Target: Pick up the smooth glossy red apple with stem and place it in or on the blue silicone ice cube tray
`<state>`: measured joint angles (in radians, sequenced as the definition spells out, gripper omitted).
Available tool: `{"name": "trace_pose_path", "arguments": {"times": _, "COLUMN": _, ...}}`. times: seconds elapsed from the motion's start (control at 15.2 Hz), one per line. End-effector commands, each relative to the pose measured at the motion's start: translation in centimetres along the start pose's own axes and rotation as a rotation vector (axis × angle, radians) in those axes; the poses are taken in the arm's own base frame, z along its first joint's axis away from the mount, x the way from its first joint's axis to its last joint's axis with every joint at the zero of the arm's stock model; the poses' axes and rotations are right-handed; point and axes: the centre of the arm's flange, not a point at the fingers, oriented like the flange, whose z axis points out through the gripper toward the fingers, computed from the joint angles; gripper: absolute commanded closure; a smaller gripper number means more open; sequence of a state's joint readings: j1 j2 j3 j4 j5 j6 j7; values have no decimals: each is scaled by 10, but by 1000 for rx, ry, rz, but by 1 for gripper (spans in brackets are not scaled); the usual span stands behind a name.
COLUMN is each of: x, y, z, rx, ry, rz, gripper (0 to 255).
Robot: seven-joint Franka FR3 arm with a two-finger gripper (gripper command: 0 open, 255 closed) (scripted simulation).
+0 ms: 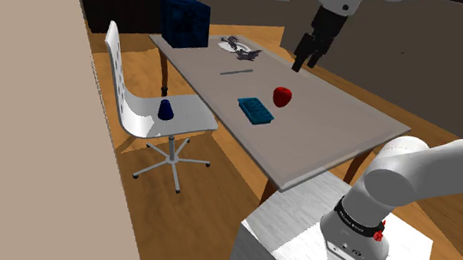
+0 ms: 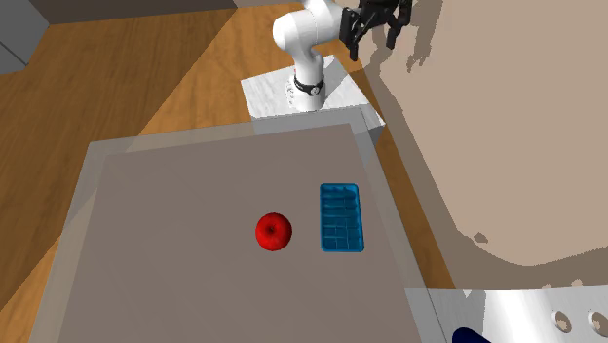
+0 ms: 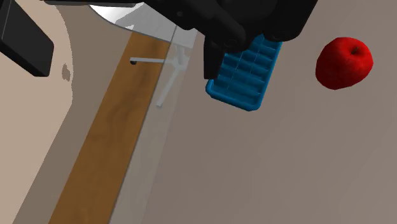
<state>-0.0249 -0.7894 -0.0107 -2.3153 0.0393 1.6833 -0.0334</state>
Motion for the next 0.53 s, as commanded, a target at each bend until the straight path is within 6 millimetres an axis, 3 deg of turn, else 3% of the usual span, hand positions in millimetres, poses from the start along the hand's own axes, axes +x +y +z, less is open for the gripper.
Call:
{"name": "trace_pose_path", "arguments": {"times": 0.0, "x": 0, "y": 0, "z": 0, "rx": 0, "ry": 0, "rz": 0, "gripper": 0}}
{"name": "trace_pose_path", "arguments": {"times": 0.46, "x": 38, "y": 70, "z": 45, "rx": -23, "ry": -27, "rz": -39, "gripper": 0}}
